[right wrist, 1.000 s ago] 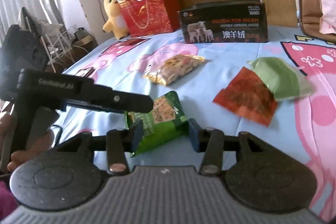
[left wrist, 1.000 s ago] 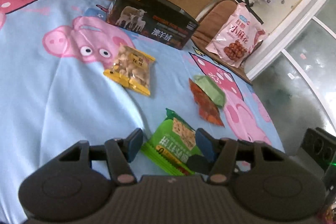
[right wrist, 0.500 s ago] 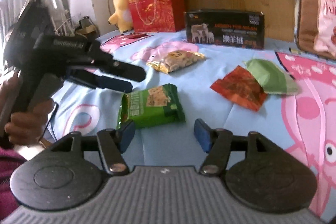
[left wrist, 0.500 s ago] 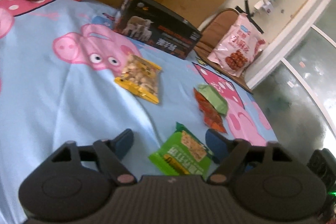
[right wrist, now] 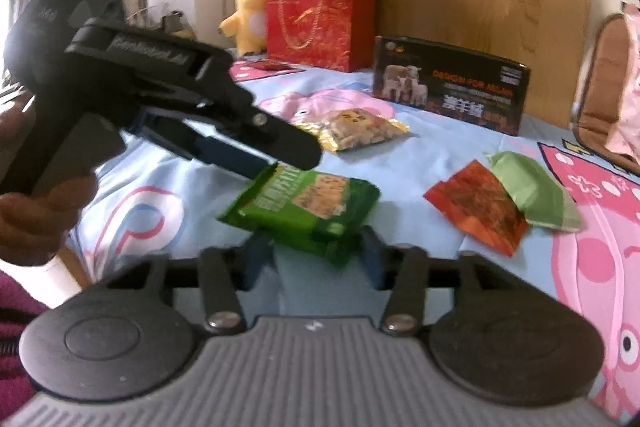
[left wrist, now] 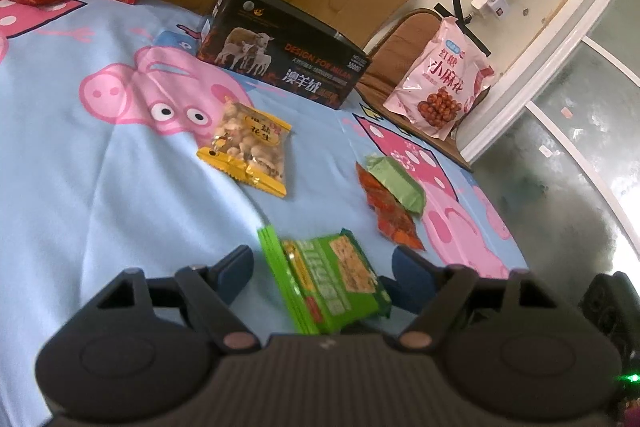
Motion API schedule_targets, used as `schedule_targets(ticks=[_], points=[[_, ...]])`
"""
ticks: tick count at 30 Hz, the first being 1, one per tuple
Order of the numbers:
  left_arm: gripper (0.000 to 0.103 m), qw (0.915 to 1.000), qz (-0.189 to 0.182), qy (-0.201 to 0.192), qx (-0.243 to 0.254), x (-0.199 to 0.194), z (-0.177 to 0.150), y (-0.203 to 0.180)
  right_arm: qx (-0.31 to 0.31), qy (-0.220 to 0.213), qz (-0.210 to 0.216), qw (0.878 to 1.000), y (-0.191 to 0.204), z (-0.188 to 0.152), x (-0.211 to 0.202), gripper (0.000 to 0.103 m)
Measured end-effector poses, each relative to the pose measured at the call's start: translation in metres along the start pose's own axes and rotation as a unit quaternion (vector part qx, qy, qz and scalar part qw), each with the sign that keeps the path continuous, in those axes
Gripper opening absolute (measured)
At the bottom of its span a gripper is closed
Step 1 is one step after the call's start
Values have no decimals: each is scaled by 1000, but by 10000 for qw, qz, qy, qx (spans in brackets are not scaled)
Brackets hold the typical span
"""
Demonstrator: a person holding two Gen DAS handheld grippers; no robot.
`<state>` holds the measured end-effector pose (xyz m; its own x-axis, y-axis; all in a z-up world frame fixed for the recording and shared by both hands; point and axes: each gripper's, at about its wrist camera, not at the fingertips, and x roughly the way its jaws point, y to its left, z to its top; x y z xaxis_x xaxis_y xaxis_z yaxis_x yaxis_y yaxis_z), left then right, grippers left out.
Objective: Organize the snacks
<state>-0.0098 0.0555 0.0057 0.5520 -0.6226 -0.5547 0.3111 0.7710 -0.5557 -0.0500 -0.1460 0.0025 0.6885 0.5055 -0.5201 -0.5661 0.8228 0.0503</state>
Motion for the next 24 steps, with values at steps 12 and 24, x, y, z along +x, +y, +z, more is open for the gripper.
schedule_targets(ticks=[12, 24], points=[[72, 9998, -31, 26, -198, -7, 3, 9, 128, -8, 239, 9996, 5, 3, 2, 36], [64, 9999, 50, 132, -19, 5, 9, 2, -177, 221, 211, 9994, 4, 12, 19, 57]])
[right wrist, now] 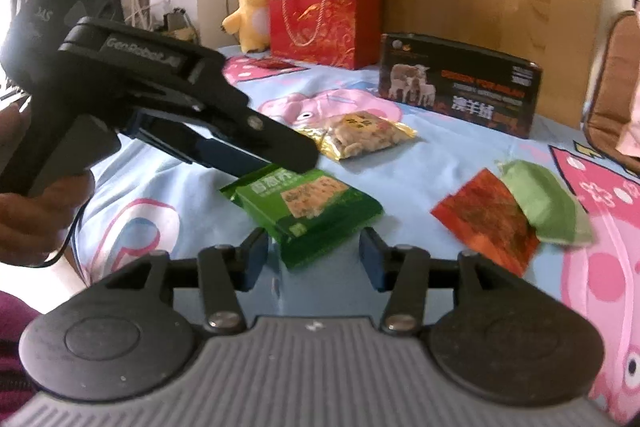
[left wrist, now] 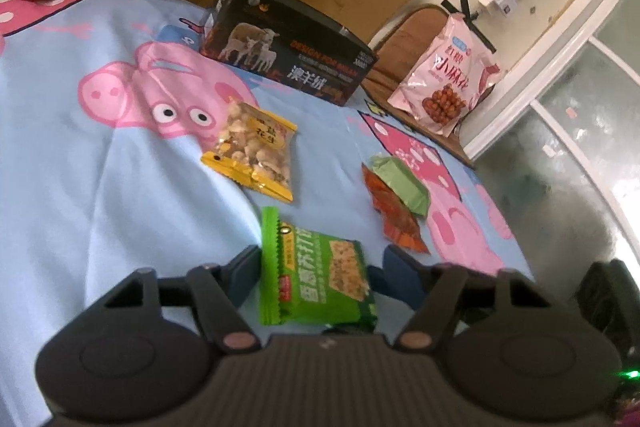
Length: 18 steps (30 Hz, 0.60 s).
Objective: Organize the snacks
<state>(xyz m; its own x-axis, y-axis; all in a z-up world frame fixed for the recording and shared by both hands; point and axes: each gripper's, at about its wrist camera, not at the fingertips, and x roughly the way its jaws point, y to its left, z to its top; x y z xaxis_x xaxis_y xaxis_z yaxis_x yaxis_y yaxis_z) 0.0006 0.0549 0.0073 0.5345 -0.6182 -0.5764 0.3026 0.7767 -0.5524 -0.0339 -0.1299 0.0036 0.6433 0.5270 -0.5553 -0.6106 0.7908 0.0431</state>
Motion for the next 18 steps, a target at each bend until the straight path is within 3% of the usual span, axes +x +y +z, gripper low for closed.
schedule_targets(ticks=[4, 18], points=[[56, 9999, 86, -72, 111, 1, -2, -1, -54, 14, -23, 10000, 3, 4, 6, 60], [56, 9998, -34, -197, 75, 1, -4, 2, 106, -25, -11, 9999, 1, 3, 5, 58]])
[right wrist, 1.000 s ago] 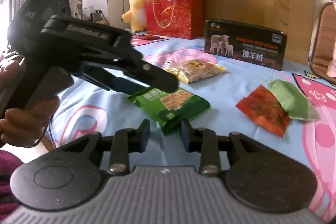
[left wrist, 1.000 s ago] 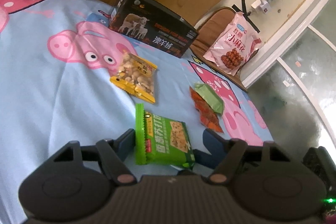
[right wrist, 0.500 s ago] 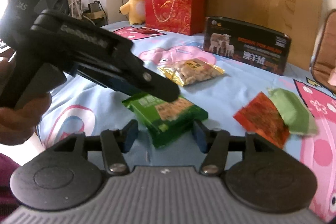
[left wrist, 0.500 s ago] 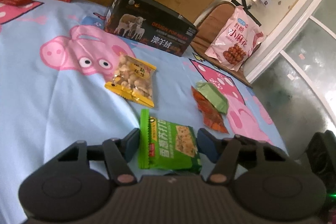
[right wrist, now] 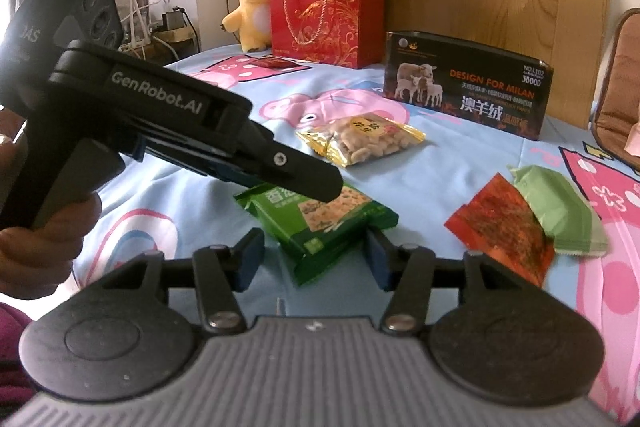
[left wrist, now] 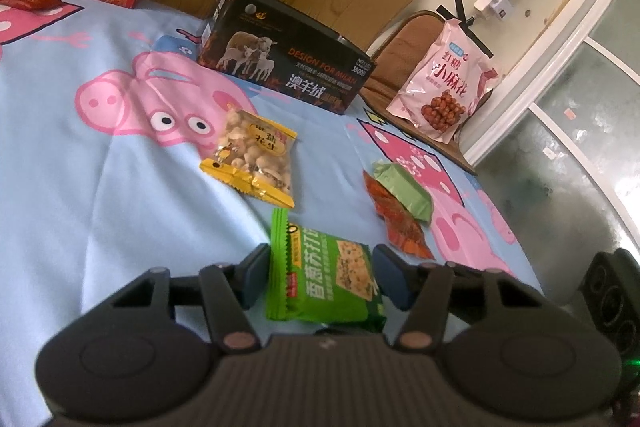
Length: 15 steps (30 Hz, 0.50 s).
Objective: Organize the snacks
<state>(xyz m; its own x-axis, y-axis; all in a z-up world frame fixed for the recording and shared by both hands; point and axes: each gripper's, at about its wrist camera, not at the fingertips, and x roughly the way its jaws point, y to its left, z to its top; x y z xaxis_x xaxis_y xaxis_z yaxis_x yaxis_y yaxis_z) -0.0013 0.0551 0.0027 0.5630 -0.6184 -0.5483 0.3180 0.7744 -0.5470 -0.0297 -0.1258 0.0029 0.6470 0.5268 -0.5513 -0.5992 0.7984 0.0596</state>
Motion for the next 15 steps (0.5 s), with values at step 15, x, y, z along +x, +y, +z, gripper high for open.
schedule_targets(ticks=[15], points=[[56, 10000, -47, 5, -12, -1, 0, 0, -8, -16, -29, 10000, -1, 0, 0, 55]])
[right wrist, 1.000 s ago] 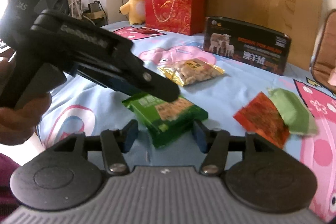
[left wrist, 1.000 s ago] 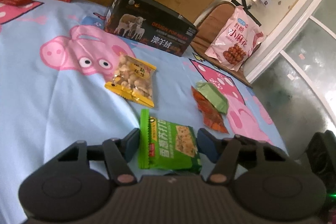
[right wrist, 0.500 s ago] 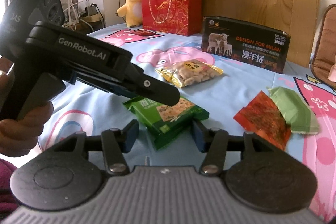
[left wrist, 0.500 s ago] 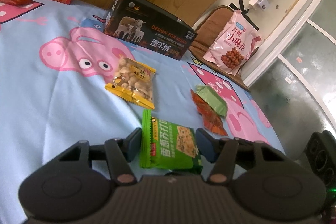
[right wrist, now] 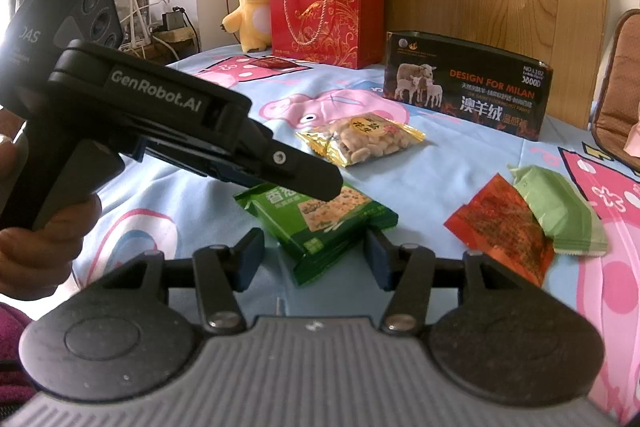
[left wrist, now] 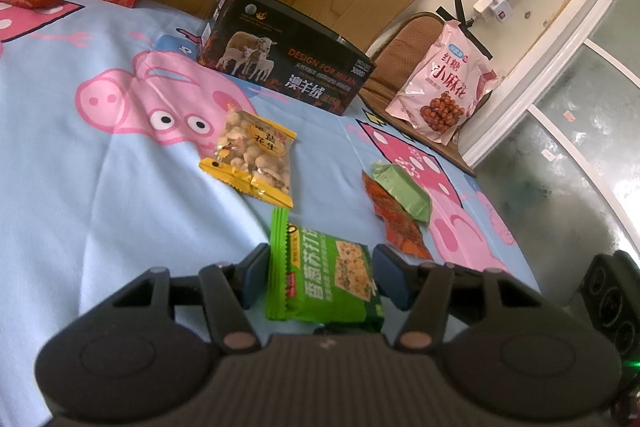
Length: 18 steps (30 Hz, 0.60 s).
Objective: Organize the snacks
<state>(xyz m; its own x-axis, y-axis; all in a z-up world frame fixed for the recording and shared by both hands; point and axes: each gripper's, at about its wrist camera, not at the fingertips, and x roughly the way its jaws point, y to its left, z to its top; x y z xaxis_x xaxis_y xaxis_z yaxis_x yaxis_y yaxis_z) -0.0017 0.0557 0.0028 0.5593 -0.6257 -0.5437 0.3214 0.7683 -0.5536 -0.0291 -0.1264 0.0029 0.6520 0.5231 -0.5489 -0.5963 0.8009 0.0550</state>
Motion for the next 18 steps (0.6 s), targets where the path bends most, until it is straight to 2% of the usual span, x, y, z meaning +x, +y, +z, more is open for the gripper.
schedule_targets(ticks=[1, 3, 18], points=[[55, 10000, -27, 12, -10, 0, 0, 0, 15, -24, -30, 10000, 0, 0, -1, 50], [53, 9999, -87, 55, -28, 1, -1, -1, 44, -53, -15, 10000, -1, -1, -1, 46], [51, 9995, -250, -174, -2, -7, 2, -8, 103, -511, -50, 9986, -2, -4, -15, 44]])
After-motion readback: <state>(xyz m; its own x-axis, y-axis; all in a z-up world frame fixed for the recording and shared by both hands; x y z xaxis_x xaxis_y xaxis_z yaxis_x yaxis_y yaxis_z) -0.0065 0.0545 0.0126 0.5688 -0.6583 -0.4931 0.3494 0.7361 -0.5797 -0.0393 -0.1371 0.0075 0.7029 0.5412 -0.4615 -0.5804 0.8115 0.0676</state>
